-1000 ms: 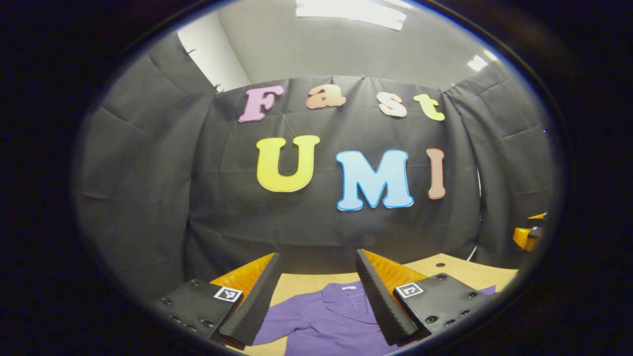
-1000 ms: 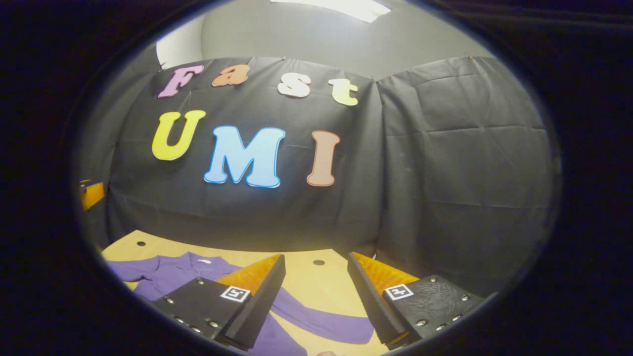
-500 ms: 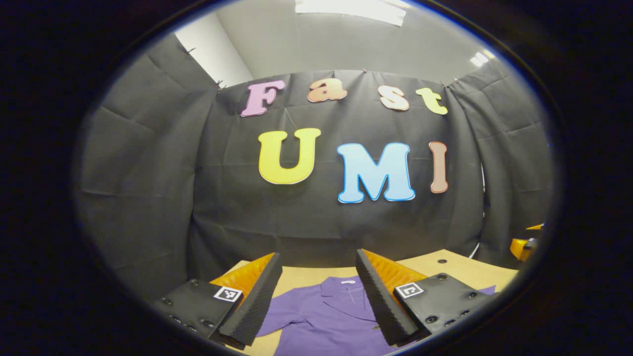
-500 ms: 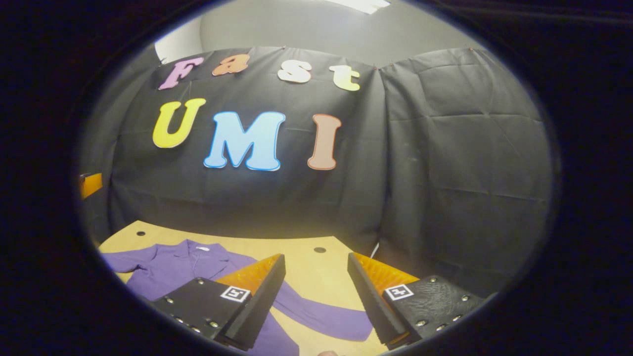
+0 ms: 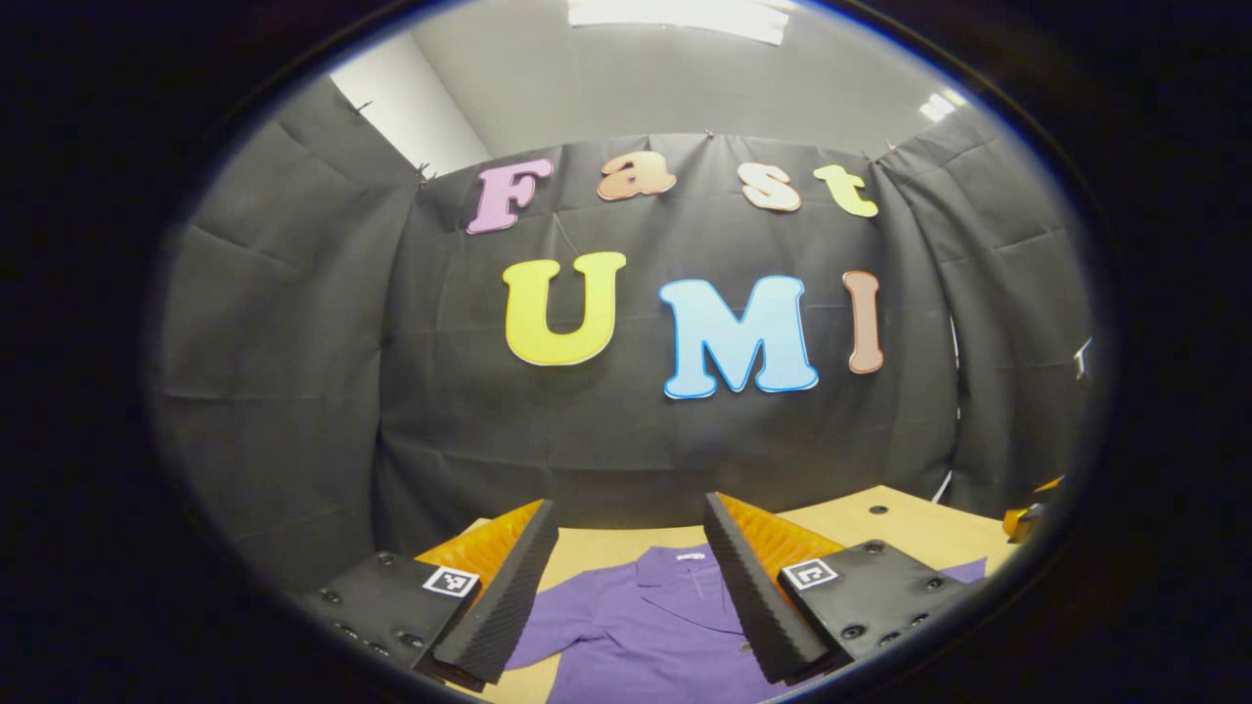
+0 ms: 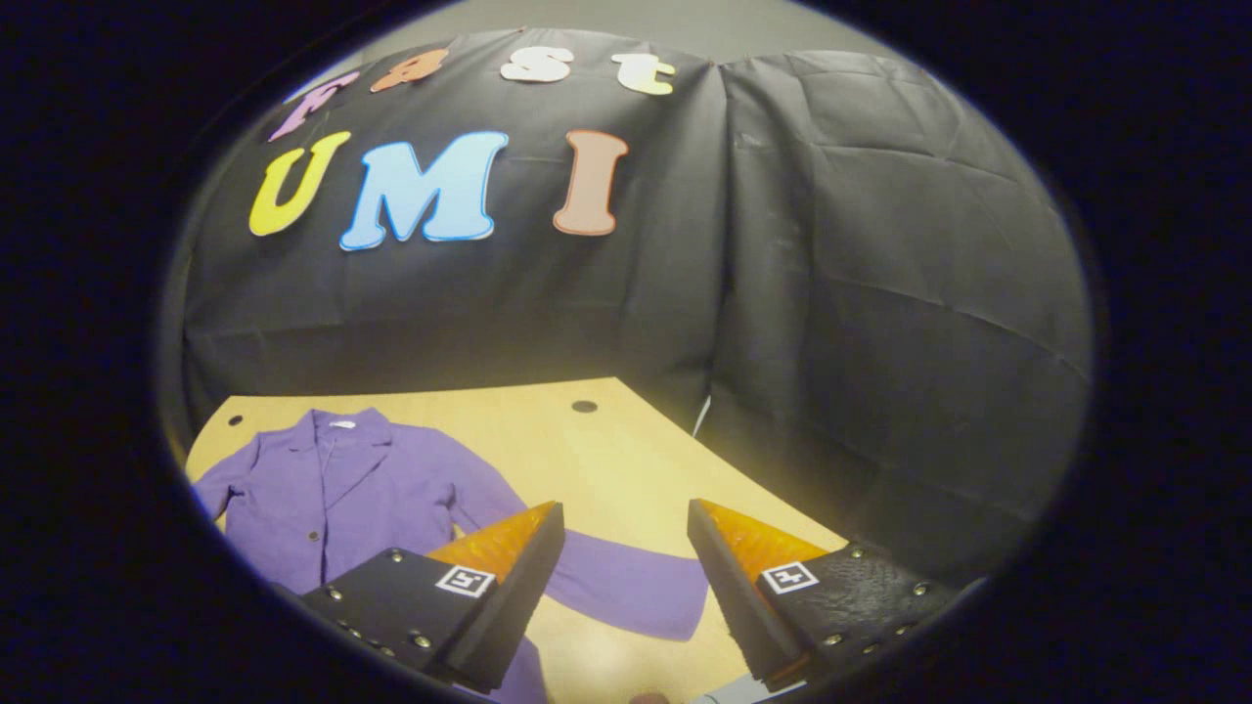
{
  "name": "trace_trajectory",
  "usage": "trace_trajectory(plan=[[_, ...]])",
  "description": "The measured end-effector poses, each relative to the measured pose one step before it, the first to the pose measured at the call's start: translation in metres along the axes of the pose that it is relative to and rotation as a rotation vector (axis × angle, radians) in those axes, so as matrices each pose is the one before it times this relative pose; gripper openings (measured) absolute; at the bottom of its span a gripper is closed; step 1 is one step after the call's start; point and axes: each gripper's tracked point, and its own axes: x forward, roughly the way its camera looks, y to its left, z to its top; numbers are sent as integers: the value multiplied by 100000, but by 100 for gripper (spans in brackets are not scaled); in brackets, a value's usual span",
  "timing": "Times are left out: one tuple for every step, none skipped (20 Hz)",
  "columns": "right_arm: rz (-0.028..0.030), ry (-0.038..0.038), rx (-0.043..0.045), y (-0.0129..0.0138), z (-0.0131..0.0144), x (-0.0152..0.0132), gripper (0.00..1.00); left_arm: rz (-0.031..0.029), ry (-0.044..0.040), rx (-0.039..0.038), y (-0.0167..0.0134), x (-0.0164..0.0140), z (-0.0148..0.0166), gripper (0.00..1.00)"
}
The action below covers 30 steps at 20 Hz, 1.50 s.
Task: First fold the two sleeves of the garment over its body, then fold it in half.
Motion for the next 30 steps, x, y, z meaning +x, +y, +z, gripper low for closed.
trace_trajectory(plan=[[-459,2807,976,-269,-755,344,84,166,-745,187,-80,106,242,99],[-461,2710,832,-419,-844,349,84,107,-552,-69,13,83,63,99],[-1069,2769,341,-330,-836,733,84,64,-319,-8,-41,58,-124,99],[-1726,2549,226,-633,-650,498,84,171,651,342,-51,119,-85,99],[-1494,2524,511,-738,-934,373,84,238,557,412,97,-60,-294,99],[-981,2150,896,-707,-720,361,84,283,-125,217,8,-1,-8,99],[-703,2230,1178,-631,-830,479,84,510,-66,-105,131,-126,11,99],[-583,2540,1203,-351,-682,511,84,346,427,-277,91,-6,-42,99],[-551,2323,1259,-354,-582,602,84,-47,595,-157,17,-75,-259,99],[-172,2029,1386,-259,-355,473,84,-63,401,89,-25,-5,-136,100],[347,1711,1325,98,-568,299,84,346,387,337,95,-123,-175,100],[97,1904,936,-19,-399,486,84,430,442,331,38,-2,-50,99],[45,2329,787,-136,-559,800,84,152,467,313,-9,-15,-135,99],[476,2270,815,178,-409,642,84,30,172,361,-76,-85,0,99],[201,2039,969,146,-527,547,84,88,107,482,2,-162,-63,99],[338,2067,1147,194,-353,592,84,272,364,645,7,-135,-111,99],[75,1802,1064,125,-418,638,84,413,263,581,158,-86,-216,99],[-561,2339,970,-32,-265,562,84,308,267,361,176,-185,-96,99],[-138,1761,869,-113,-424,330,84,283,500,234,90,-88,-113,99],[-435,1198,551,-89,-148,386,84,325,399,49,195,-26,-226,99],[-924,988,90,-303,-321,338,84,352,306,-106,216,-66,-76,99],[-1242,1138,-441,-203,-148,227,84,444,362,-148,277,-20,-159,99],[-512,730,-600,153,-222,301,84,544,423,-107,232,-103,-181,99],[-298,758,-619,59,-180,222,85,455,479,-37,245,-42,-270,99],[-350,802,-880,-64,-296,128,85,362,345,-57,217,2,-69,99],[-713,834,-1218,-105,-307,162,84,183,316,-14,73,-50,-191,99],[-860,1143,-1239,-206,-597,253,85,105,441,105,129,-57,-151,99],[48,775,-418,167,-433,51,85,96,353,175,67,-41,-180,99],[19,-160,435,52,-153,-12,86,92,233,274,92,-82,-18,99],[341,83,1007,-85,-334,49,89,226,-48,180,77,-9,-59,99]])
